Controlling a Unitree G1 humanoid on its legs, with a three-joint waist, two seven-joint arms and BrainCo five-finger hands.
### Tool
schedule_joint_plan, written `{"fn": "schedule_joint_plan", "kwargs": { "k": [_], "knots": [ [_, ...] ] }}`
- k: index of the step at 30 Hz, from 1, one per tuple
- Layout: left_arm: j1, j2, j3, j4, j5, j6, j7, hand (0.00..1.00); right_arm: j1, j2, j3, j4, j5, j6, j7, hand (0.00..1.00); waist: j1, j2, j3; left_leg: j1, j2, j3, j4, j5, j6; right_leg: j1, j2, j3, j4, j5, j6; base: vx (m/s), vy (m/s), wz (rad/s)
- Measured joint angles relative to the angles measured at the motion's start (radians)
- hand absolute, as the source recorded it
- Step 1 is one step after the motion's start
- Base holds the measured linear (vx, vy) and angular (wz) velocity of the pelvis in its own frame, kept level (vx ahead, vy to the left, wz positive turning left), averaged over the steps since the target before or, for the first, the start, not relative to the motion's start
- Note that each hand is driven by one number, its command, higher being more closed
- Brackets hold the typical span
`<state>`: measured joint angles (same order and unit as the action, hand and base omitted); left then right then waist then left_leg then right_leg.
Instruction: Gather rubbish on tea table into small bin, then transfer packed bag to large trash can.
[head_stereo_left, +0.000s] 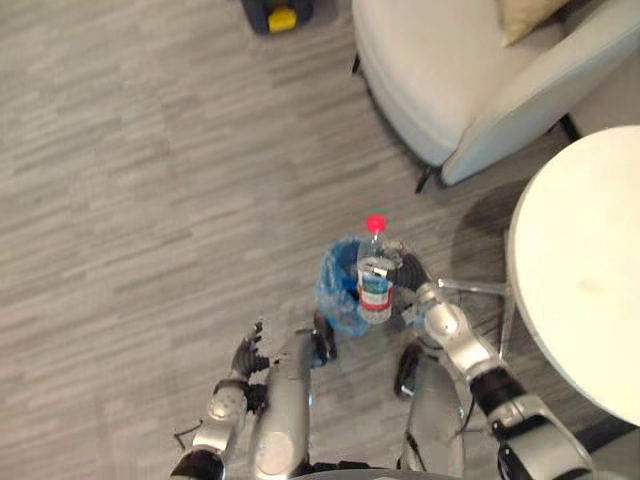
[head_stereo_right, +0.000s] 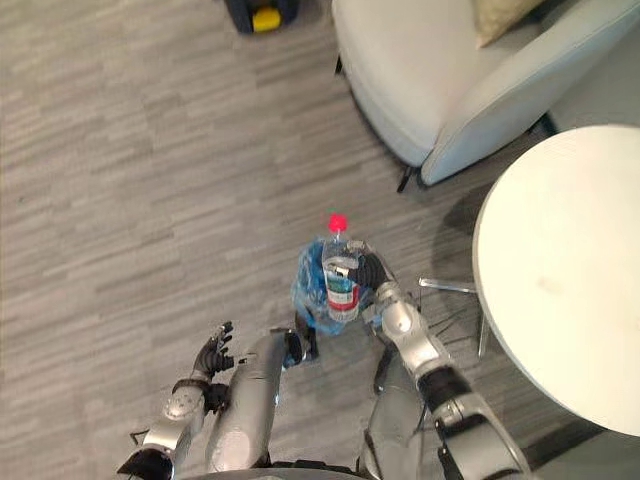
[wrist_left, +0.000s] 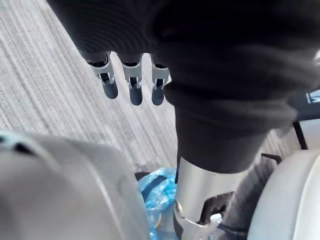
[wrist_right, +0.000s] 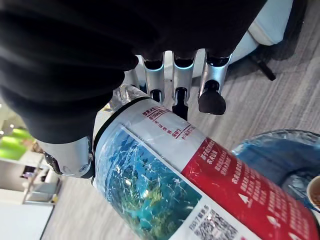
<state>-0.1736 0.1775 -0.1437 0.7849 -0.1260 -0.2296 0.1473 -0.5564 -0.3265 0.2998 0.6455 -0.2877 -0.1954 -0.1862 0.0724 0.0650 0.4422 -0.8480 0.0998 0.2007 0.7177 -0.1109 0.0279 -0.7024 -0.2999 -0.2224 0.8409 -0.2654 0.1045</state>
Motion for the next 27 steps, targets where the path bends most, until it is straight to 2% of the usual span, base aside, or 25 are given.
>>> {"fn": "schedule_joint_plan", "kwargs": {
  "k": [3, 5, 7, 10, 13, 14, 21, 27],
  "knots": [
    [-0.048, -0.04, 0.051, -0.015, -0.033, -0.014, 0.022, 0.0, -0.064, -0.017, 0.02, -0.002, -0.023, 0.012, -0.04, 1.0, 0.0, 0.003, 0.01, -0.126, 0.004, -0.019, 0.066, -0.001, 0.001, -0.118, -0.011, -0.004, 0.085, -0.021, -0.012, -0.14, -0.059, 0.15],
    [-0.085, -0.077, 0.111, -0.098, -0.063, -0.025, 0.037, 0.0, -0.12, -0.022, 0.021, -0.026, -0.038, 0.032, -0.077, 1.0, 0.002, 0.006, 0.026, -0.259, 0.005, -0.033, 0.132, -0.008, 0.011, -0.249, -0.029, -0.004, 0.181, -0.052, -0.021, -0.16, -0.058, 0.27],
    [-0.112, -0.087, 0.137, -0.155, -0.08, -0.035, 0.05, 0.0, -0.165, -0.027, 0.022, -0.044, -0.039, 0.049, -0.089, 1.0, 0.004, 0.01, 0.05, -0.334, 0.018, -0.016, 0.161, -0.009, 0.011, -0.327, -0.046, -0.004, 0.241, -0.073, -0.025, -0.17, -0.081, 0.35],
    [-0.136, -0.083, 0.177, -0.235, -0.099, -0.048, 0.064, 0.0, -0.257, -0.042, 0.016, -0.046, -0.037, 0.058, -0.11, 1.0, 0.033, 0.01, 0.074, -0.445, 0.077, 0.053, 0.191, -0.008, 0.011, -0.466, -0.06, 0.011, 0.315, -0.093, -0.042, -0.17, -0.126, 0.26],
    [-0.136, -0.086, 0.191, -0.282, -0.131, -0.066, 0.077, 0.0, -0.306, -0.051, 0.012, -0.046, -0.033, 0.073, -0.138, 1.0, 0.058, 0.011, 0.078, -0.528, 0.092, 0.049, 0.26, -0.008, 0.011, -0.549, -0.073, 0.021, 0.399, -0.118, -0.053, -0.12, -0.075, 0.12],
    [-0.136, -0.082, 0.196, -0.306, -0.14, -0.067, 0.076, 0.0, -0.324, -0.051, 0.011, -0.046, -0.026, 0.076, -0.146, 0.0, 0.056, 0.011, 0.078, -0.557, 0.093, 0.046, 0.28, -0.008, 0.011, -0.574, -0.083, 0.021, 0.426, -0.131, -0.058, -0.1, -0.052, 0.17],
    [-0.136, -0.06, 0.204, -0.337, -0.15, -0.067, 0.078, 0.0, -0.357, -0.032, -0.022, -0.054, -0.015, 0.096, -0.187, 0.0, 0.055, 0.011, 0.078, -0.605, 0.092, 0.047, 0.302, -0.008, 0.011, -0.624, -0.092, 0.029, 0.458, -0.144, -0.052, -0.07, -0.018, 0.05],
    [-0.136, -0.059, 0.203, -0.341, -0.15, -0.067, 0.079, 0.0, -0.371, -0.036, -0.06, -0.146, -0.019, 0.094, -0.229, 0.0, 0.051, 0.011, 0.078, -0.605, 0.091, 0.052, 0.281, -0.008, 0.011, -0.626, -0.09, 0.025, 0.448, -0.143, -0.052, -0.07, -0.014, 0.05]
  ]
}}
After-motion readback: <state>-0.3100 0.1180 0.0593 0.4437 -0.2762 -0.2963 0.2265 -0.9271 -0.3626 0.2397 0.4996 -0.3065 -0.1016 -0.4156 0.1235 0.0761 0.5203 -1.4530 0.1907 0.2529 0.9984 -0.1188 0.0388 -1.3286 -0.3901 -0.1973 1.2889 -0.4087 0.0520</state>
